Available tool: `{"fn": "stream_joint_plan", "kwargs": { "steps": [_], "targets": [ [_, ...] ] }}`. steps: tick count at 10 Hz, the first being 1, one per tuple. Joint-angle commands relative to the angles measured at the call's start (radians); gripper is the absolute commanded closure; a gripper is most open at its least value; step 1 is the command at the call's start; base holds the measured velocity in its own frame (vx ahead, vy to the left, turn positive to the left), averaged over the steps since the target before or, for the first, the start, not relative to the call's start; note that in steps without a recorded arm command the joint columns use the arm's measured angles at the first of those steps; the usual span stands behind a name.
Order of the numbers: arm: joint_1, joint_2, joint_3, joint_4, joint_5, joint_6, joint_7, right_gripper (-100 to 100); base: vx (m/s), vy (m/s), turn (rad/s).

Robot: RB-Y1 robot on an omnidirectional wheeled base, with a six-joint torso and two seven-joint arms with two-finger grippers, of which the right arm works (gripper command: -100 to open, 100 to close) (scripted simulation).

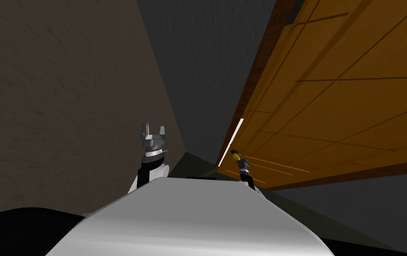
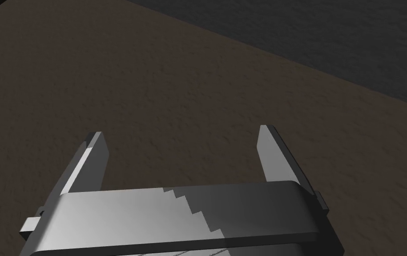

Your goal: Pull the door open

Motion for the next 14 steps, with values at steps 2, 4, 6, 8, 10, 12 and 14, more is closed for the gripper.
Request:
{"fn": "stream_joint_plan", "kwargs": {
  "steps": [2,4,6,8,10,12,14],
  "targets": [
    [0.006,0.026,0.025,-0.027,-0.026,0.014,-0.073,-100,-0.106,0.006,0.031],
    [0.005,0.03,0.03,-0.031,-0.041,0.018,-0.109,-100,-0.081,-0.003,0.035],
    [0.003,0.034,0.036,-0.035,-0.057,0.021,-0.147,-100,-0.04,-0.007,0.022],
    [-0.001,0.044,0.049,-0.045,-0.091,0.028,-0.211,-100,-0.057,0.002,0.077],
    [-0.003,0.049,0.055,-0.05,-0.109,0.032,-0.253,-100,-0.044,0.023,0.064],
    [-0.005,0.054,0.062,-0.055,-0.127,0.036,-0.304,-100,-0.056,0.01,0.017],
    [-0.006,0.06,0.069,-0.06,-0.146,0.04,-0.348,-100,-0.072,-0.018,0.043]
  ]
}}
